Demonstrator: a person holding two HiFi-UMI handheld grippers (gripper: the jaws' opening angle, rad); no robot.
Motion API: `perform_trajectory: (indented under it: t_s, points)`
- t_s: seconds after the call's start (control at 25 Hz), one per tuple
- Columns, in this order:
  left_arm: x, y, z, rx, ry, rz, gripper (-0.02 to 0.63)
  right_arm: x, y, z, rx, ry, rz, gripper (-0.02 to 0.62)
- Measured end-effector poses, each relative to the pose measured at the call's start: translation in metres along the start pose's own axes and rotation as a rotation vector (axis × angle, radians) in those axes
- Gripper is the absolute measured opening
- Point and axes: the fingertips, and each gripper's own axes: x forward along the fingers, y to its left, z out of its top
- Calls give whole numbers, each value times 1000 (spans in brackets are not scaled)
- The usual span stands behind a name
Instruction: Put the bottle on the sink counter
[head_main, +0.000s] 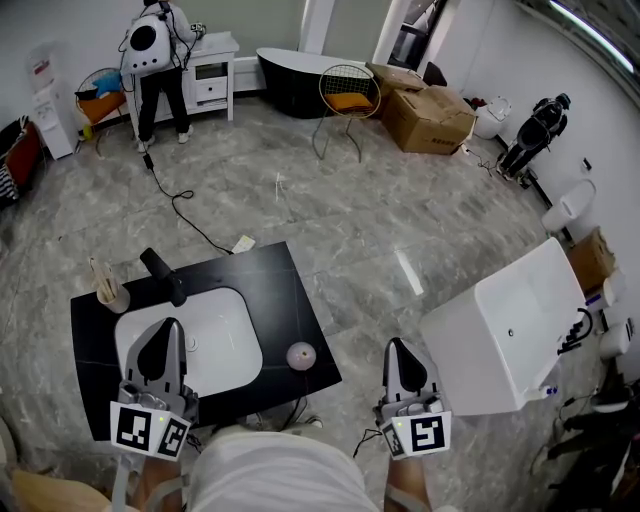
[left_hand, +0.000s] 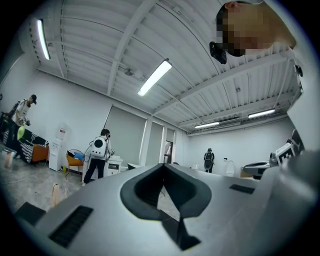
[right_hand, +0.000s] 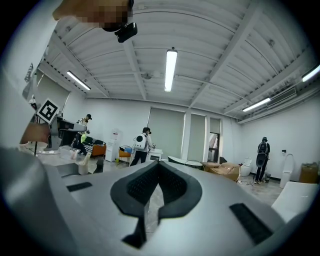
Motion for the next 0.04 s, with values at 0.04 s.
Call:
perform_trajectory:
  t_s: [0.04]
  points:
    - [0, 0, -1, -1, 1, -2, 14, -1, 1, -1, 0, 1, -1, 11]
